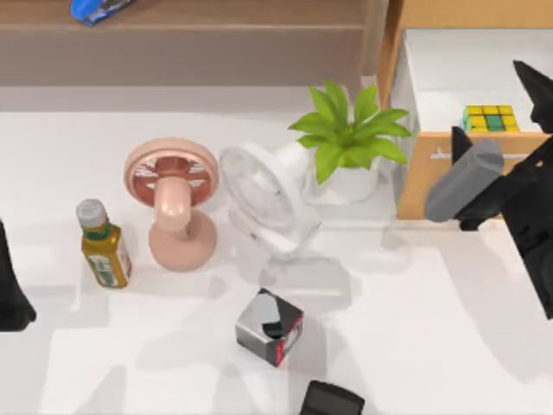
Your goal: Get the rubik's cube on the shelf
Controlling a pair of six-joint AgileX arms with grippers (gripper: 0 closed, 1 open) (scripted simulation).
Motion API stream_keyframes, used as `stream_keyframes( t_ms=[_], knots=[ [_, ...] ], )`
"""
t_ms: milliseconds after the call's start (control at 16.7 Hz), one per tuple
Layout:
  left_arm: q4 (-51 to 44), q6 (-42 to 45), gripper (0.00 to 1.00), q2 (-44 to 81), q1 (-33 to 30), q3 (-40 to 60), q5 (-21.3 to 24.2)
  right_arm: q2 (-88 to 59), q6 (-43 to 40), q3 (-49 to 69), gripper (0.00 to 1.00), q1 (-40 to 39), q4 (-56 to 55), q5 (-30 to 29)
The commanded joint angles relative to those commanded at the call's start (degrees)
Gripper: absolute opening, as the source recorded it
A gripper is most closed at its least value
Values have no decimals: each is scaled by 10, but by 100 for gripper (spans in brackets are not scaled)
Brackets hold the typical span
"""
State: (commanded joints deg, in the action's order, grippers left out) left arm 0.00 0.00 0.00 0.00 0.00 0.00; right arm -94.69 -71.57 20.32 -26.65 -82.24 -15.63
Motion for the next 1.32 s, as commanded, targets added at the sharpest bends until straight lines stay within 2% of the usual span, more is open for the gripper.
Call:
stream_keyframes(
  t_ms=[240,540,960,1320],
  knots=[
    [0,0,100,0,0,0,0,41,104,108,100,22,177,19],
    [0,0,100,0,0,0,0,23,247,284,100,79,463,37],
    [0,0,100,0,0,0,0,-97,448,564,100,158,906,66],
    [0,0,100,0,0,0,0,-237,596,794,100,189,1243,96]
  ],
)
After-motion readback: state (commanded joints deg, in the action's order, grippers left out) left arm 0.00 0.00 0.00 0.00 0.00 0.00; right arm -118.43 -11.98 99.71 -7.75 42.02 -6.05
